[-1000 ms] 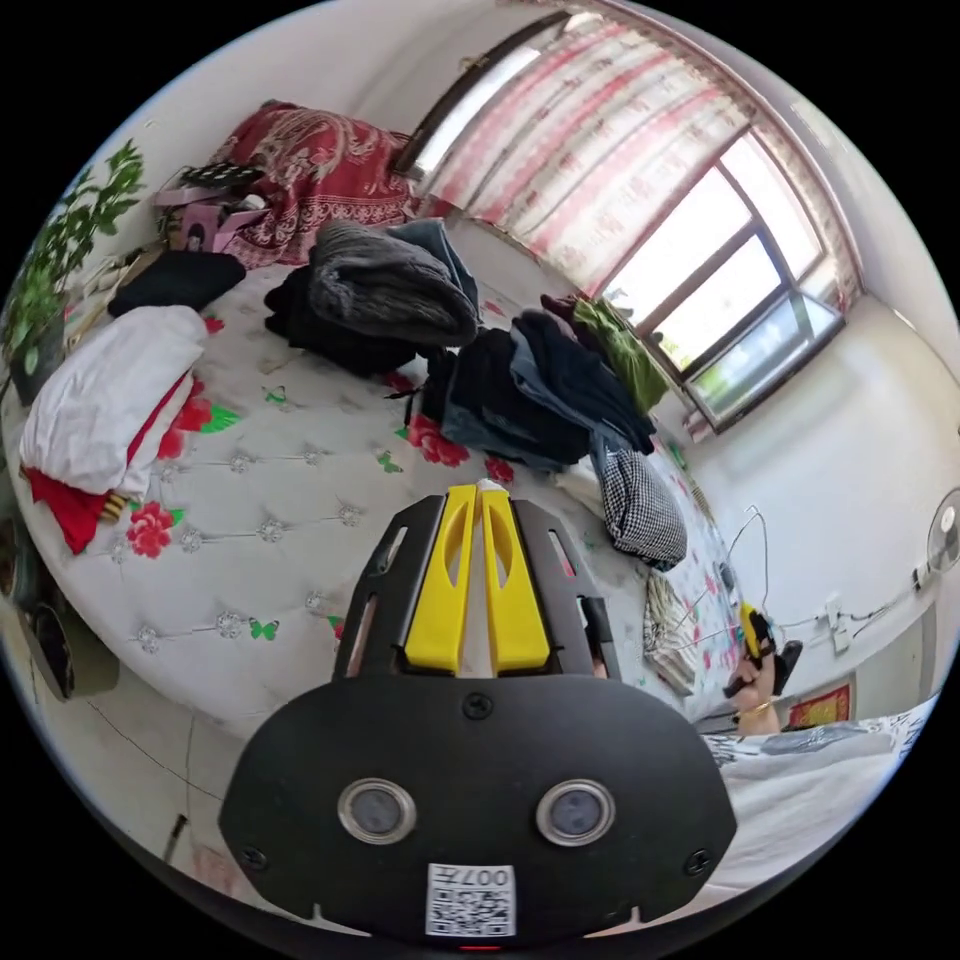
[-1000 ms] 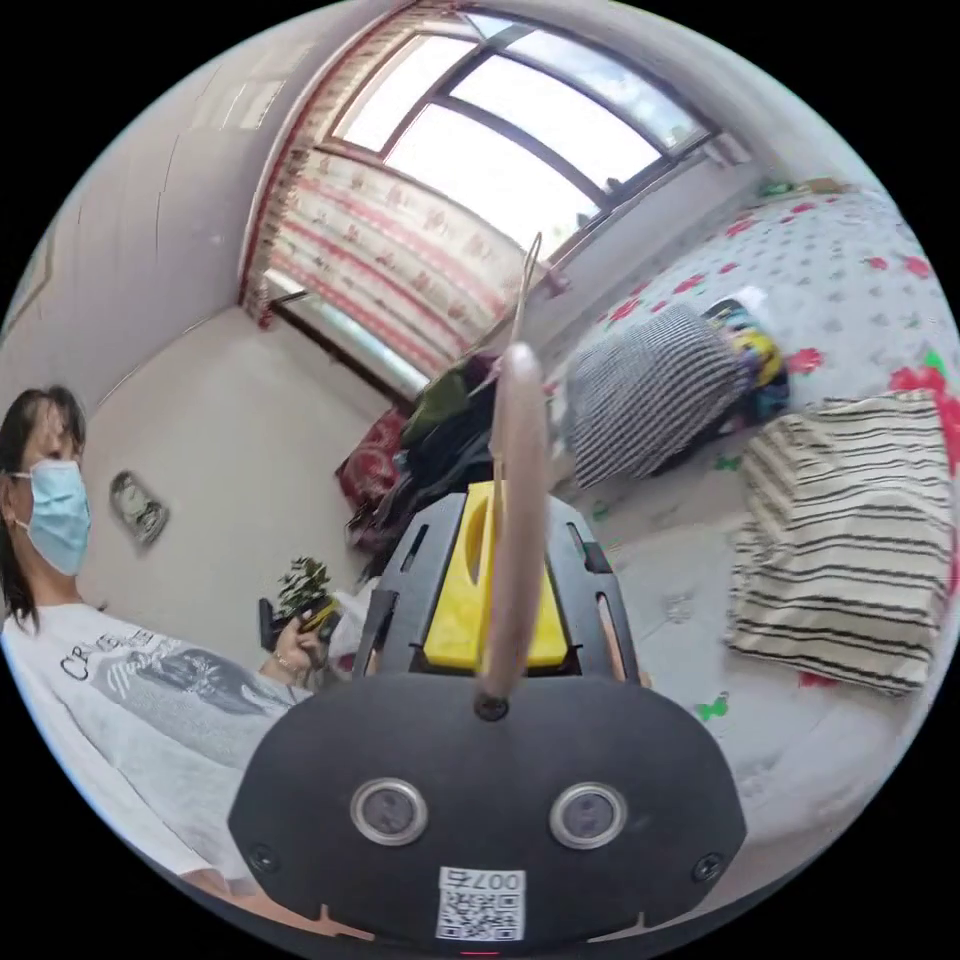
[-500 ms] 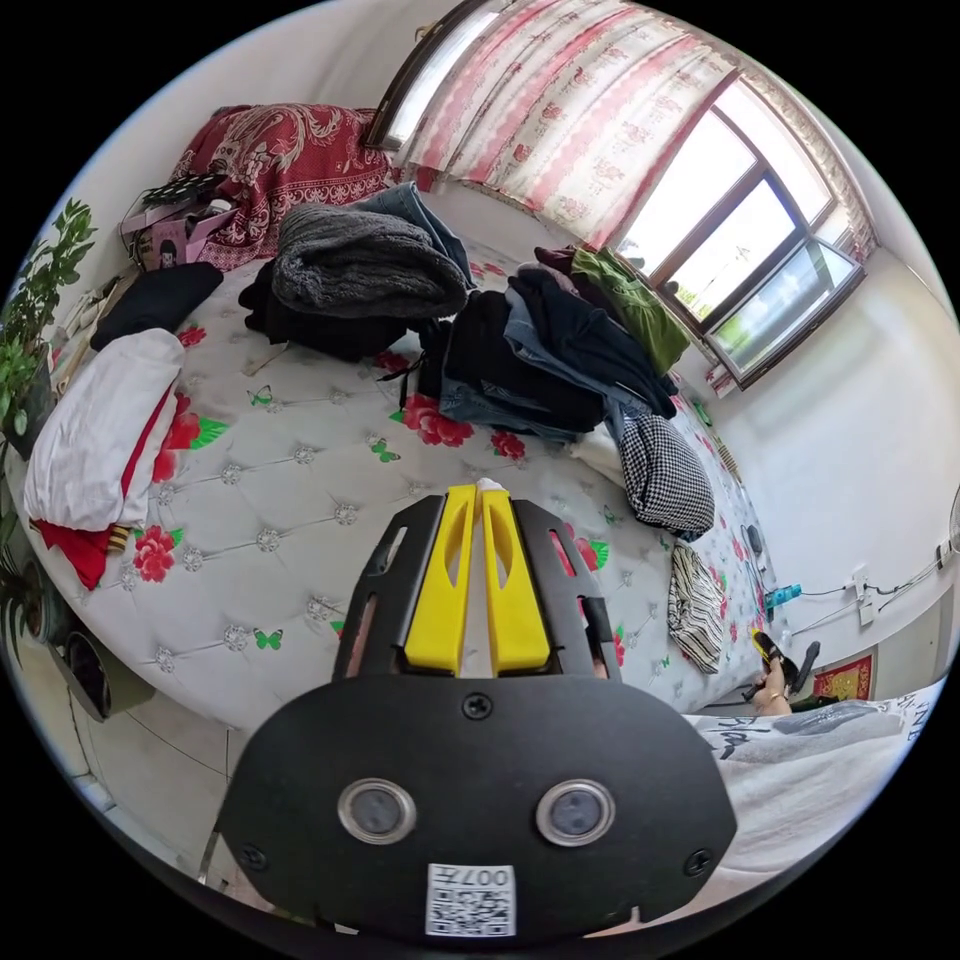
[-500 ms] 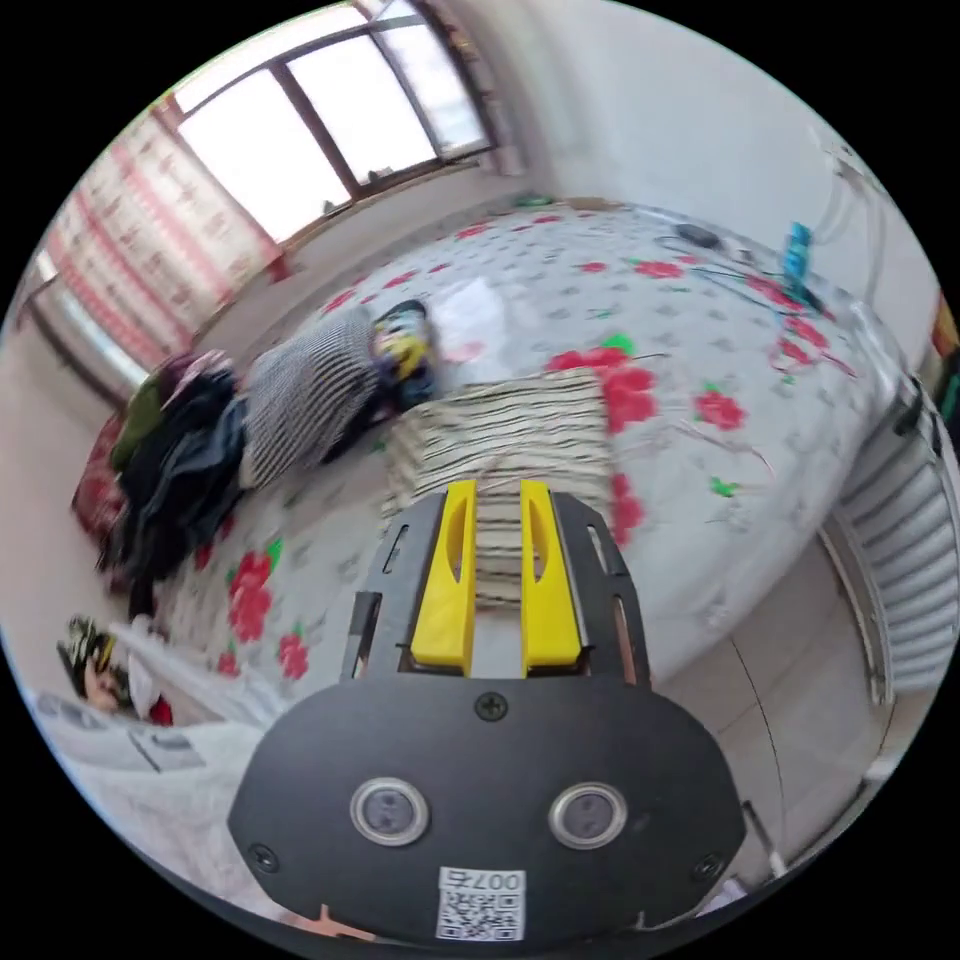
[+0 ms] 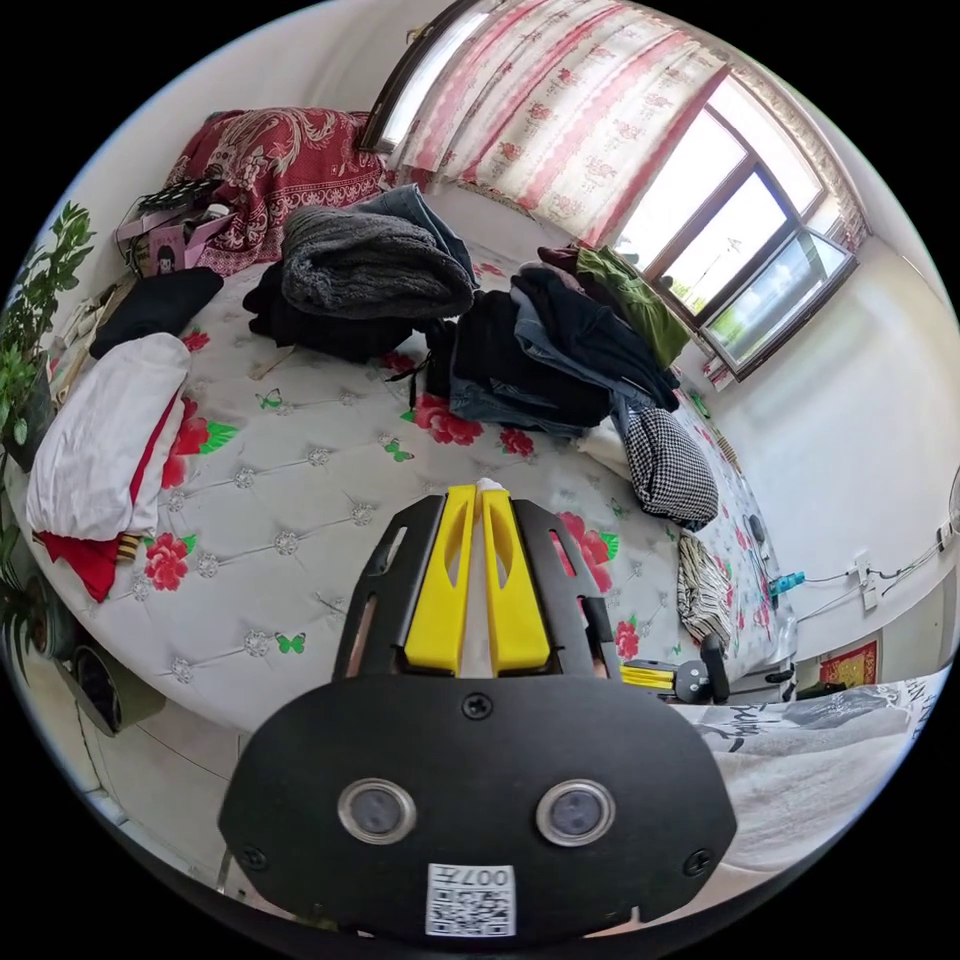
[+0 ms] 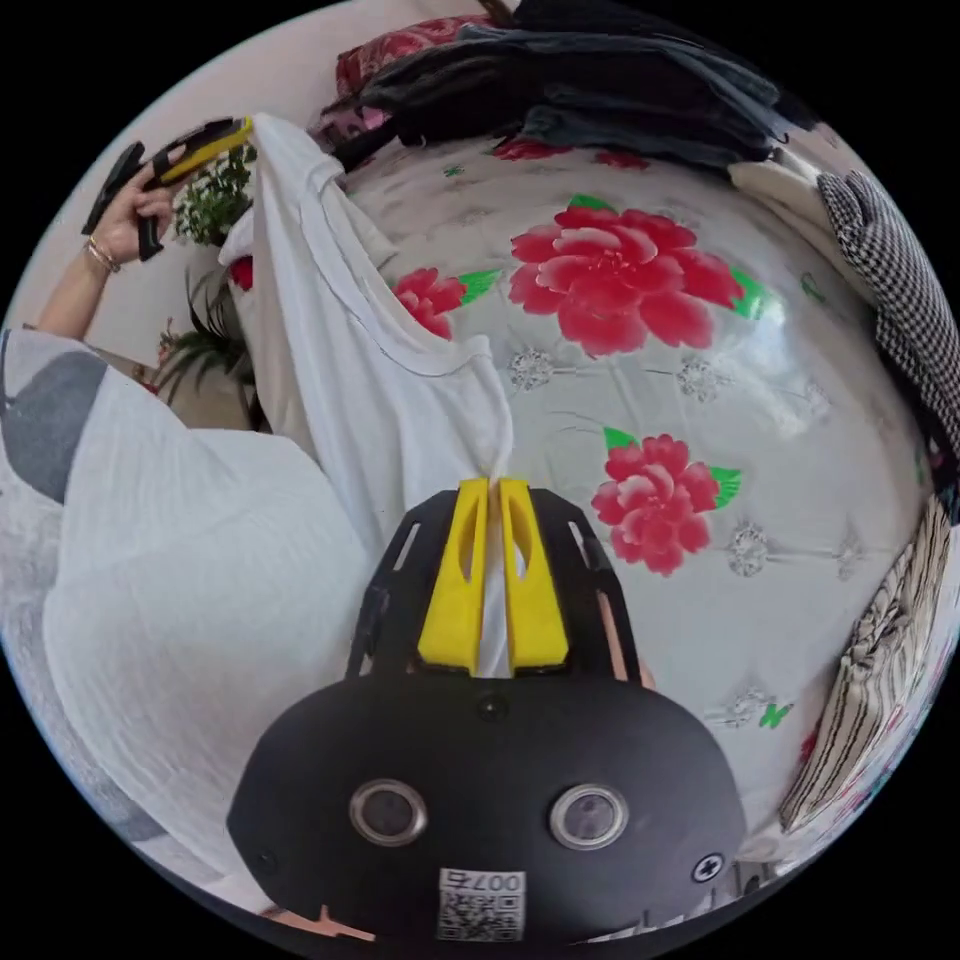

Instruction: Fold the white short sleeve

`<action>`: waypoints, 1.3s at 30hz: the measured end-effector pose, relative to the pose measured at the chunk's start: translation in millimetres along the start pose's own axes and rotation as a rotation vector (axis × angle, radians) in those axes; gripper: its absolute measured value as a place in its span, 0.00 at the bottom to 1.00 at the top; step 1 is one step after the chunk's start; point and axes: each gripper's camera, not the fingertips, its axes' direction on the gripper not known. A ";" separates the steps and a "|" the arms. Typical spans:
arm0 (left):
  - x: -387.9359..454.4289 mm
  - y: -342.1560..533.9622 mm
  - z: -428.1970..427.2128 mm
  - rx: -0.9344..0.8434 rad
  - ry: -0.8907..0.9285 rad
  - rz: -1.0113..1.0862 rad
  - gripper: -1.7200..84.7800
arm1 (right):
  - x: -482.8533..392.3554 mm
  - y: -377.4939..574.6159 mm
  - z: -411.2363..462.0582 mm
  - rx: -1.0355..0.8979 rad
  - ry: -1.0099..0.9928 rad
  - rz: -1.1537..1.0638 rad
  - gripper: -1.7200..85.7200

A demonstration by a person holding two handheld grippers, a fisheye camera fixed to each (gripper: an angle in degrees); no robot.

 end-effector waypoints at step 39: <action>99.5 126.4 199.8 -0.390 -0.185 0.455 0.02 | -4.4 58.4 22.7 0.207 0.276 0.130 0.06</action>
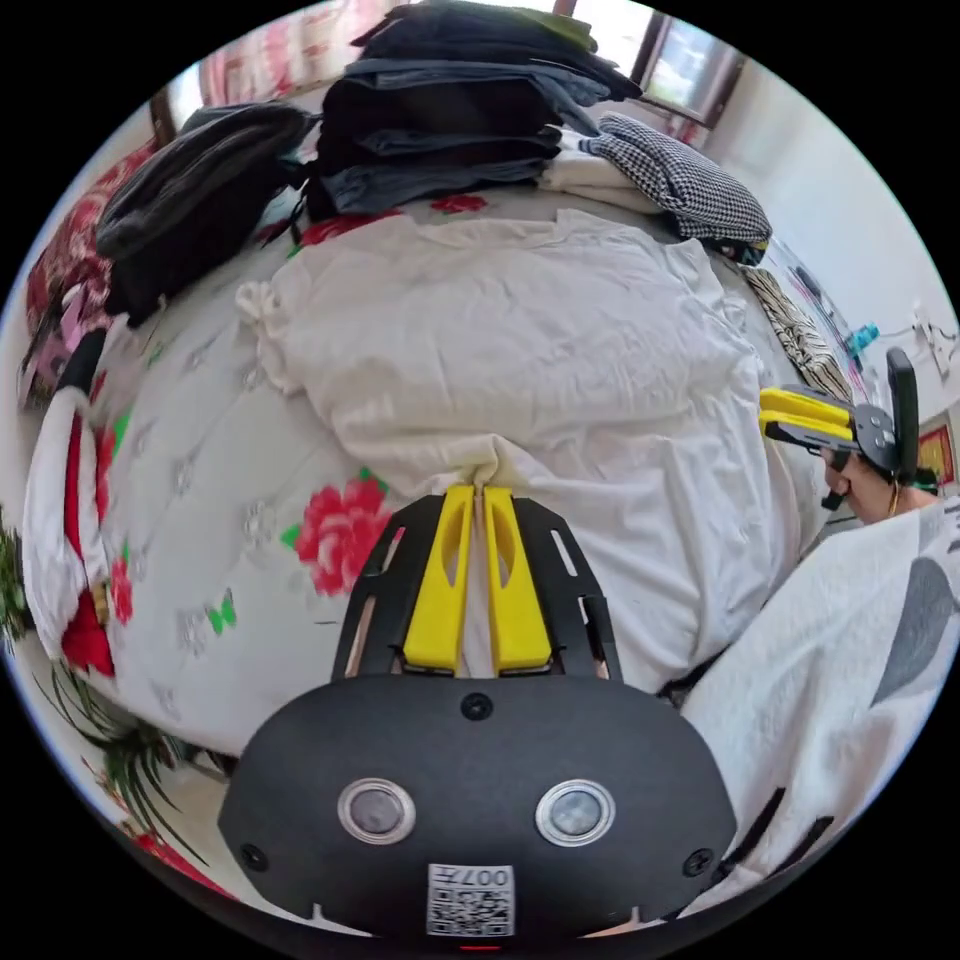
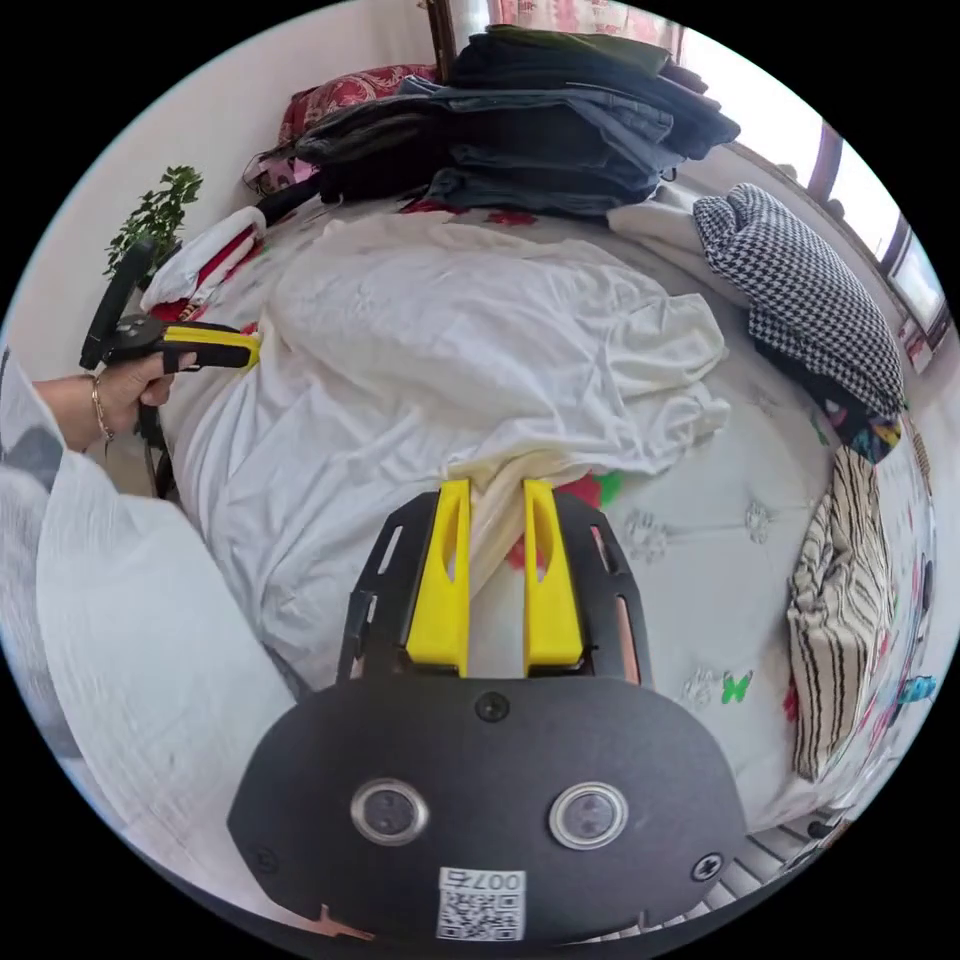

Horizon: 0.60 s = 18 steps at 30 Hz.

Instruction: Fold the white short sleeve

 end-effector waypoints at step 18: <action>-48.2 7.4 -63.7 0.090 -0.003 -0.144 0.03 | 10.6 16.0 -56.0 0.098 -0.108 0.128 0.07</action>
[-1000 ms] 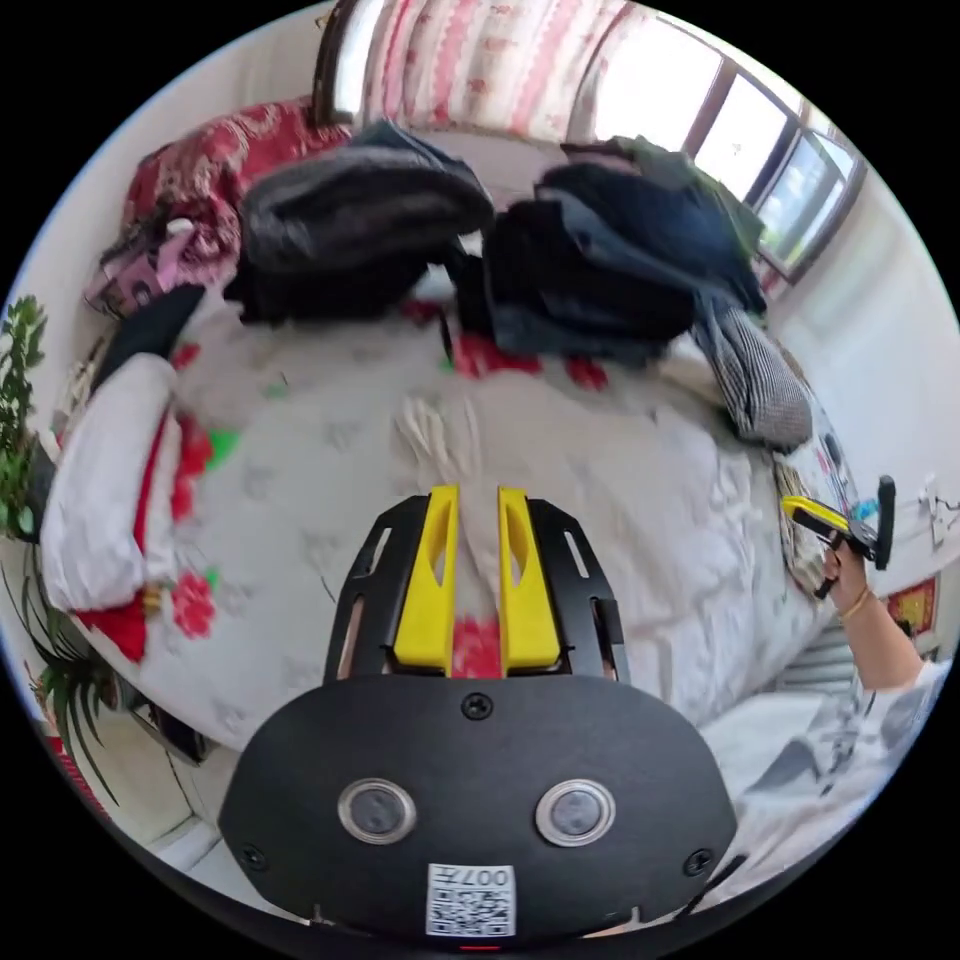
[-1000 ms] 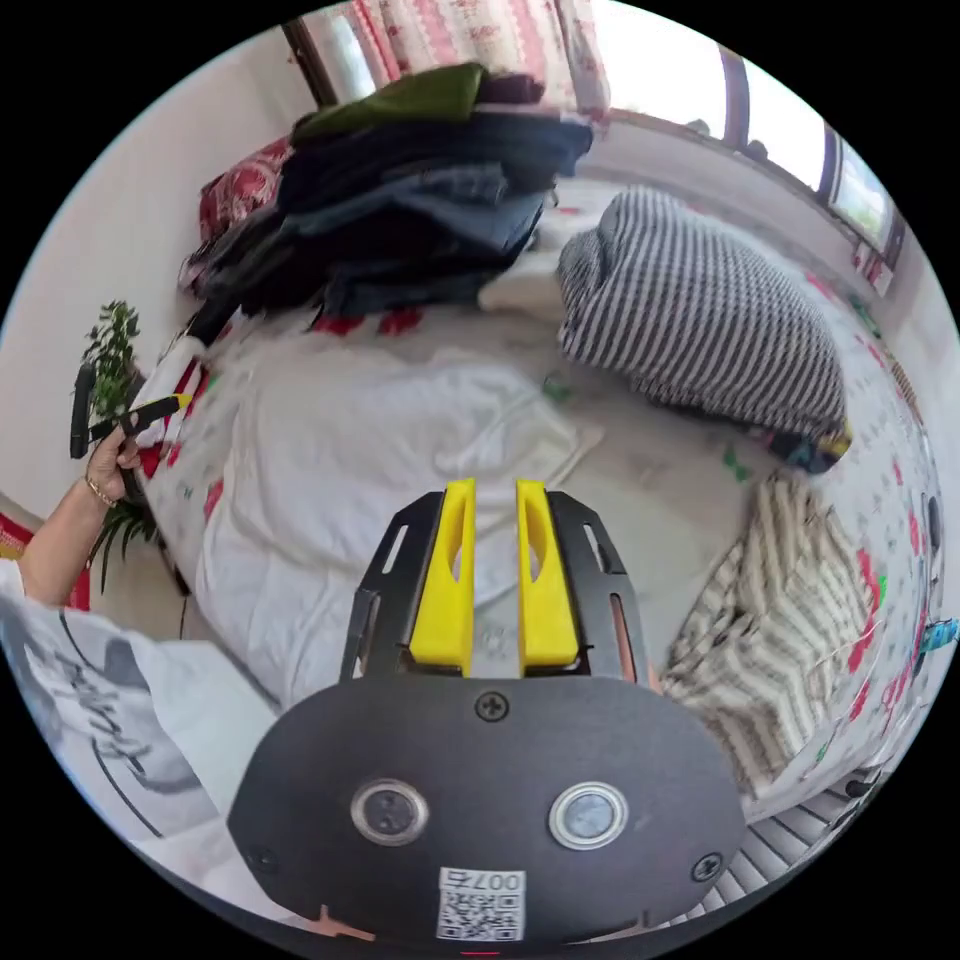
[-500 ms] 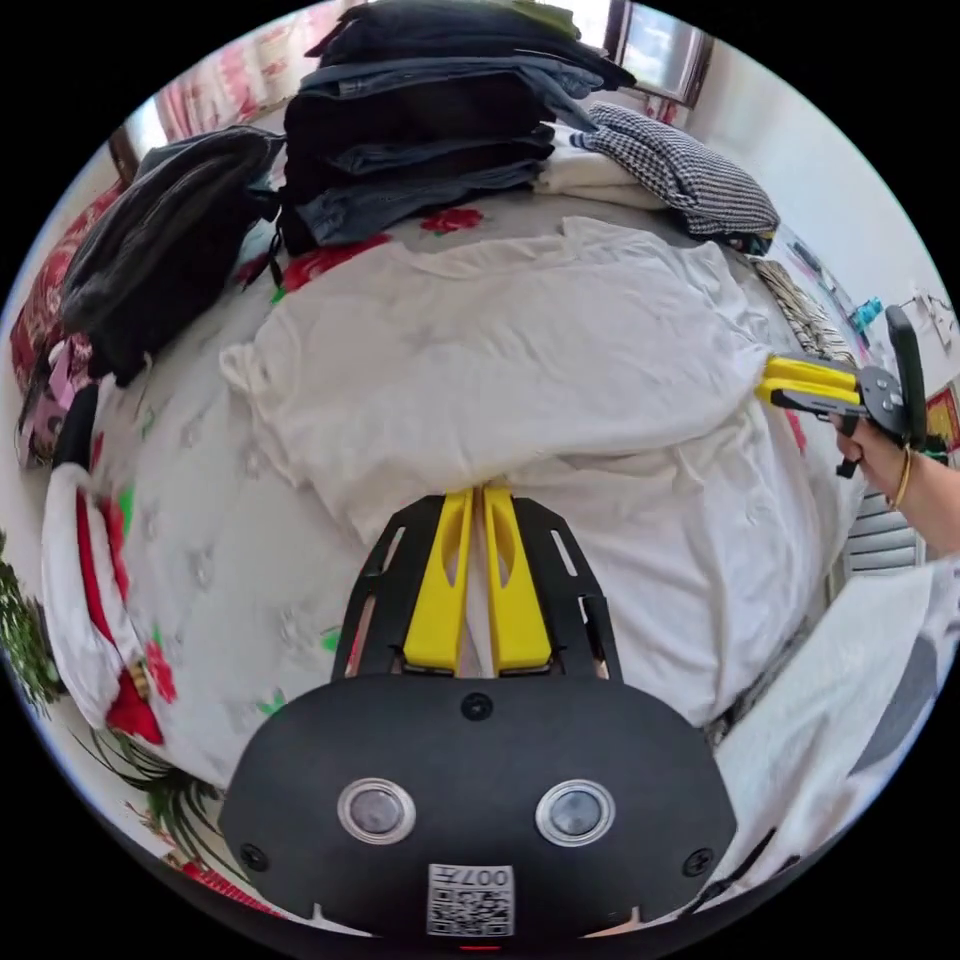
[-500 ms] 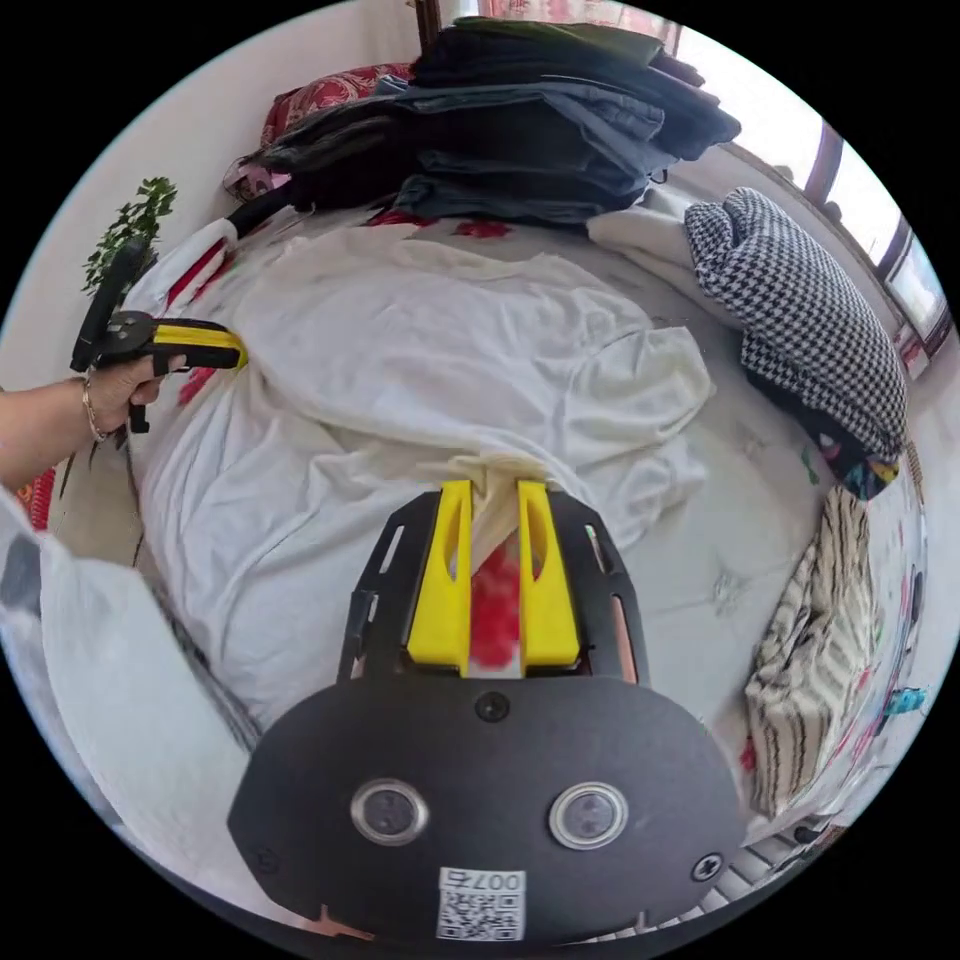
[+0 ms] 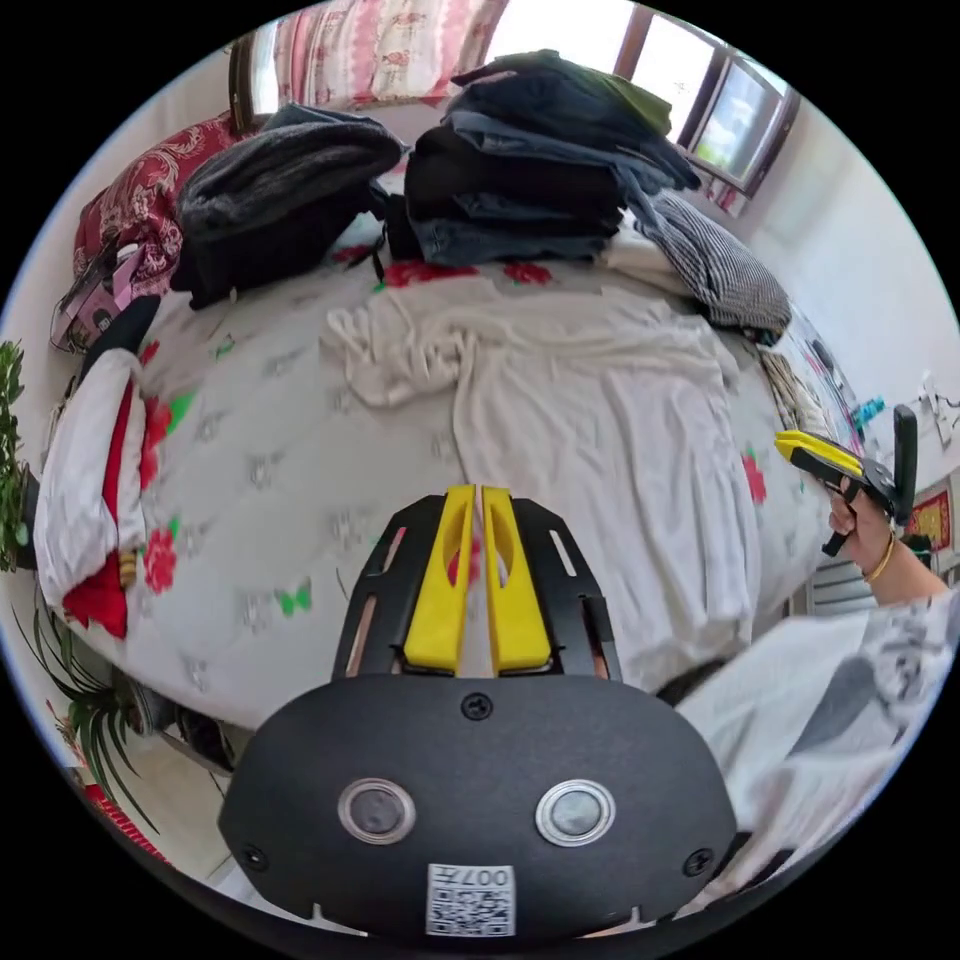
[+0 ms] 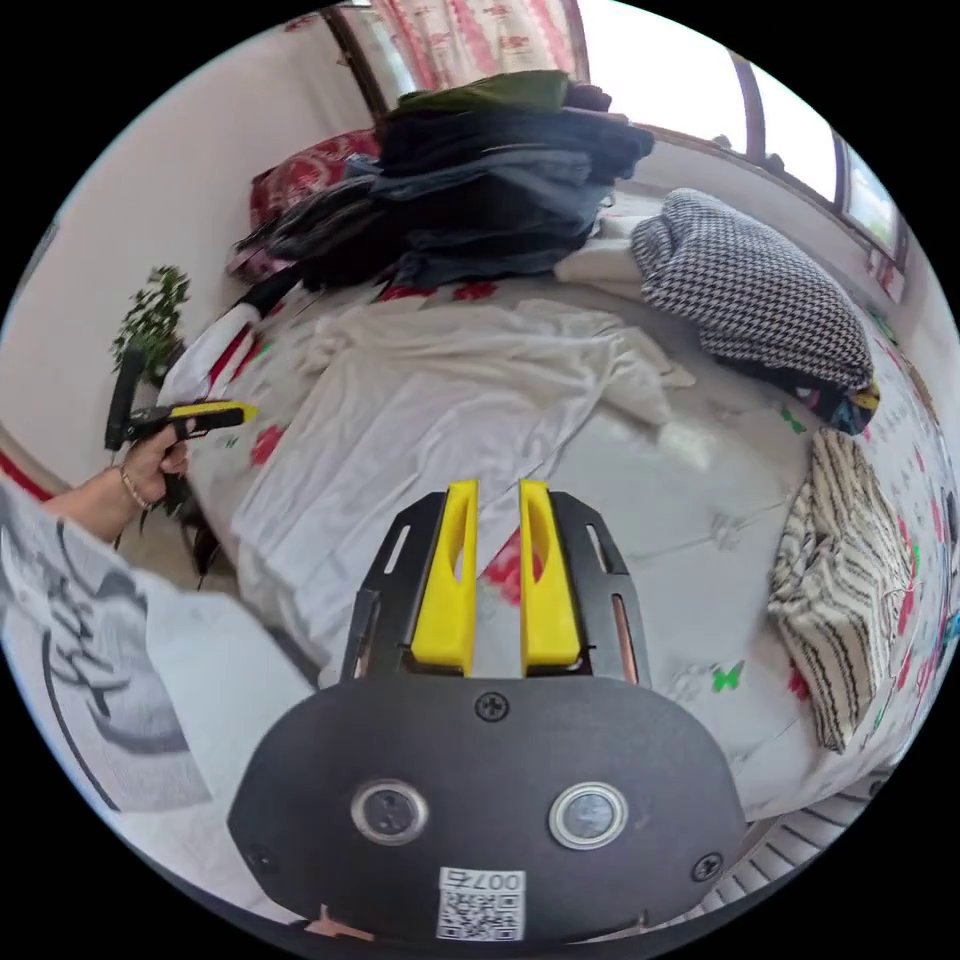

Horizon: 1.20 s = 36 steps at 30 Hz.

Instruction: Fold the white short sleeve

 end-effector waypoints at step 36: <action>47.9 118.0 5.0 -0.054 0.102 0.335 0.12 | 34.7 118.6 -99.1 0.218 0.065 0.412 0.02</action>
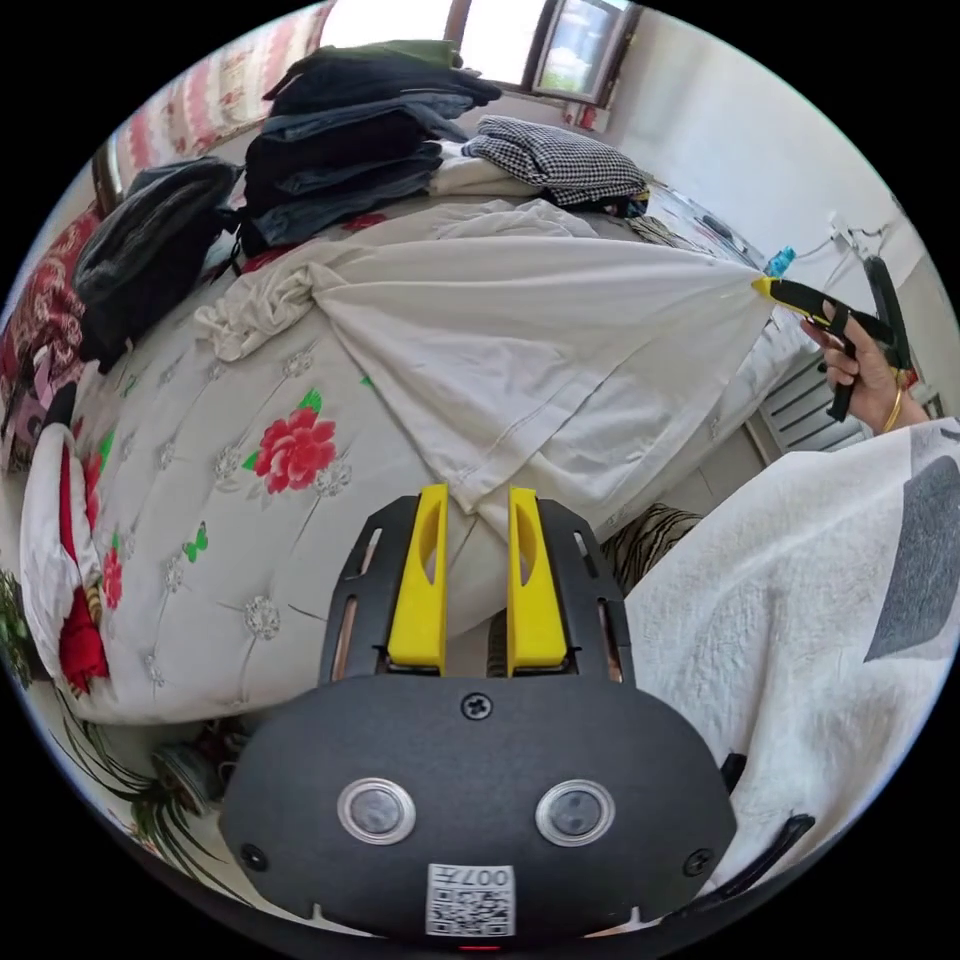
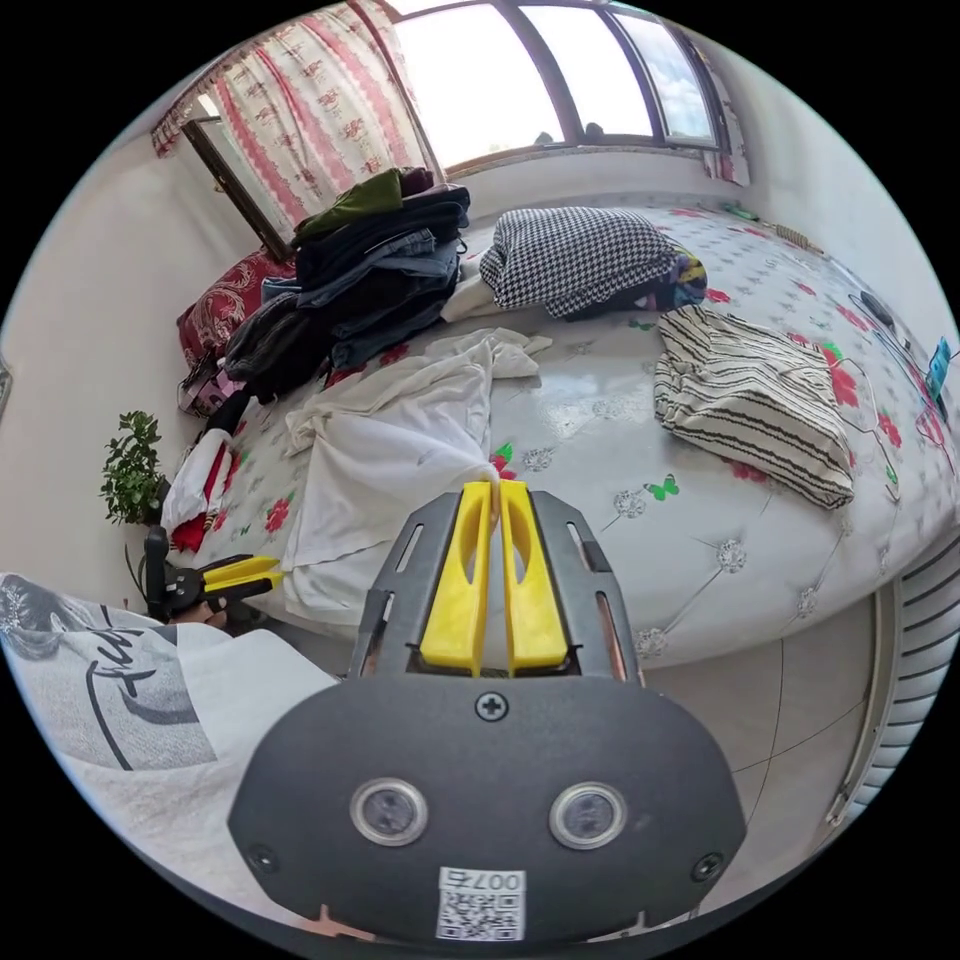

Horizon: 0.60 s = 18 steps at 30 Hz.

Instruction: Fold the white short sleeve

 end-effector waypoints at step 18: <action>-94.3 34.5 -59.6 0.122 0.087 -0.141 0.01 | -1.2 -21.2 -1.2 -0.047 -0.006 -0.105 0.02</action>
